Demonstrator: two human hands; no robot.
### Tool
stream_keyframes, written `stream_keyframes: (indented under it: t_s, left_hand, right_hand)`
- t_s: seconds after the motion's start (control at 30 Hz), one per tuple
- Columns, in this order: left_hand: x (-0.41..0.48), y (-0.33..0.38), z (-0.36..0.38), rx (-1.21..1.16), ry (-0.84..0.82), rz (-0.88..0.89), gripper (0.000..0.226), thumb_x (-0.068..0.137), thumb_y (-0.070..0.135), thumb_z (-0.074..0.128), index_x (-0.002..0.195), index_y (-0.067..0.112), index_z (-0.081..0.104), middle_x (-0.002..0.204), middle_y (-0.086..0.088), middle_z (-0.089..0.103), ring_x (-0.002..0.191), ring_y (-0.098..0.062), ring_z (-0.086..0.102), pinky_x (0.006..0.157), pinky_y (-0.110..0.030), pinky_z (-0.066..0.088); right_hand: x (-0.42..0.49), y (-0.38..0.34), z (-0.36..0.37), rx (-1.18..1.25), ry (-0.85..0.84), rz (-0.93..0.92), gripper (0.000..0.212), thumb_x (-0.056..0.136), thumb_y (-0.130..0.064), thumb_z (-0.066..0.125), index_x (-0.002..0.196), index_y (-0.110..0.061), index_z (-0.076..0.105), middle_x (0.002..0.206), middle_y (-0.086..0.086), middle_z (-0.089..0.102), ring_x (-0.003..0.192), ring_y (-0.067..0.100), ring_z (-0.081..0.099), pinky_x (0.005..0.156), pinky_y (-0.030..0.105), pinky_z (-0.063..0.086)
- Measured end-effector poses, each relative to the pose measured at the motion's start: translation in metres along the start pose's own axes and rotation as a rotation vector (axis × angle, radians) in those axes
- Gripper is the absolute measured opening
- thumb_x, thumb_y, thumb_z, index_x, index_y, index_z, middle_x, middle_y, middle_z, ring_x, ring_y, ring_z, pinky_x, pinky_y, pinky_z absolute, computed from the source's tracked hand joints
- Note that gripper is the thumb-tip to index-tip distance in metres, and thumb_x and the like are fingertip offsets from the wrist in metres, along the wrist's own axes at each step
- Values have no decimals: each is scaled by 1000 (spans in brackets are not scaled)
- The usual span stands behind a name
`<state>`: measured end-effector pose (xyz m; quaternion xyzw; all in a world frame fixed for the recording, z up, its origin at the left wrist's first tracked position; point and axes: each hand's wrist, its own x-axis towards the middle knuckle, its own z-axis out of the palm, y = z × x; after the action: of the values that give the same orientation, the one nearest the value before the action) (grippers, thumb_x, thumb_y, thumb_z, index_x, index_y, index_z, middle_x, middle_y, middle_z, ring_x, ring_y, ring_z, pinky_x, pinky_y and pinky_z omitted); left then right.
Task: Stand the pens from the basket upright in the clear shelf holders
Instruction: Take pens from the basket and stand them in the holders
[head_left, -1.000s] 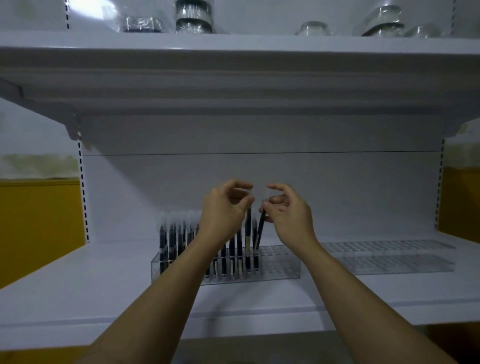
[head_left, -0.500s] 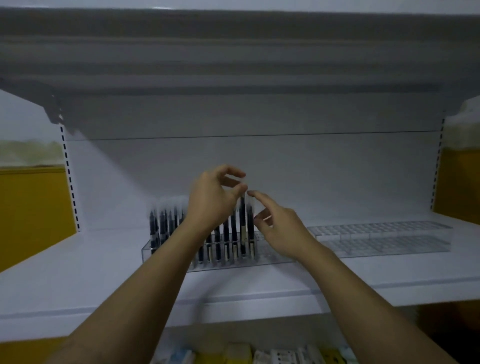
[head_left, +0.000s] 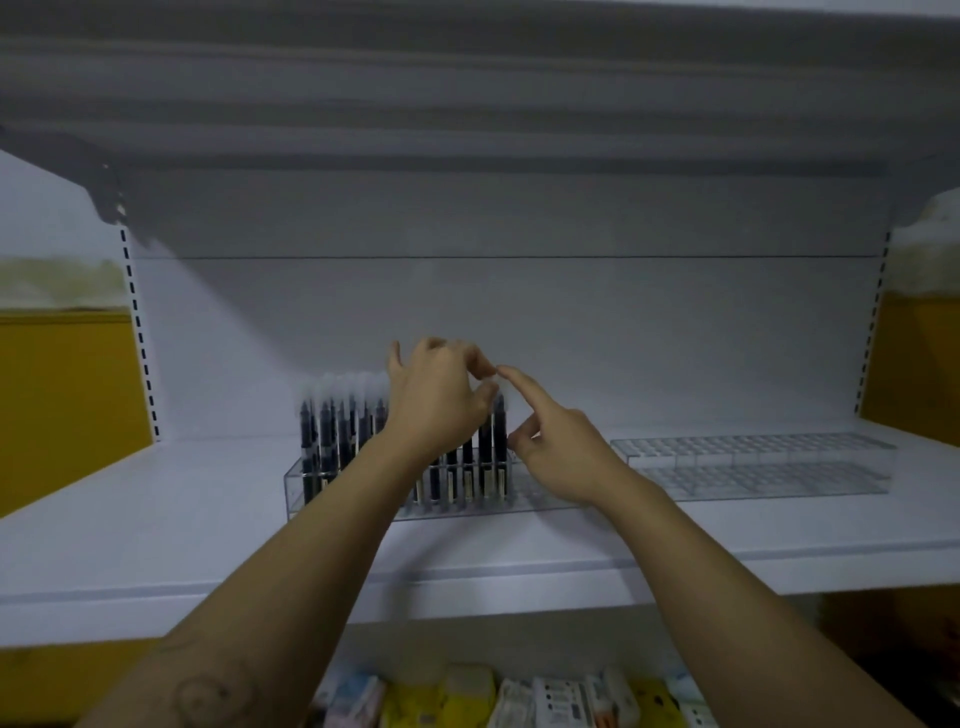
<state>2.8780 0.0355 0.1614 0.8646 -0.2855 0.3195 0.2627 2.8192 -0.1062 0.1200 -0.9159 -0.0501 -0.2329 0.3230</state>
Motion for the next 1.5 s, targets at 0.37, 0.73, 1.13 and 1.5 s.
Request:
stream_keyframes:
  t_s: [0.37,0.73,1.13,1.5]
  left_hand:
    - [-23,0,-16,151,-8,137,37,91,43,57,127,34,52,137,10,51,138,-13,32,116,-51,-7]
    - [-119,-1,8,150,106,297,43,79,27,73,120,19,63,117,-1,65,113,-24,58,108,-40,33]
    - [-259,9,84,78,-21,273,36,82,36,58,112,20,66,108,-1,66,99,-25,60,84,-34,33]
    - [-400,6,194,-76,-657,8,53,93,43,53,142,24,42,144,3,45,136,-18,36,113,-34,20]
  right_hand:
    - [-25,-5,2,-1,66,31,85,96,-18,57,150,-48,-1,145,1,45,129,17,46,100,25,37]
    - [-104,6,12,-182,187,-1,71,90,-31,64,149,-35,26,151,-8,34,139,13,29,115,32,27]
    - [-241,71,75,-284,200,140,56,89,-30,66,140,-25,45,140,-3,45,129,17,39,106,30,32]
    - [-353,173,159,-252,-241,538,65,90,-34,65,147,-25,35,152,0,34,140,24,30,111,38,33]
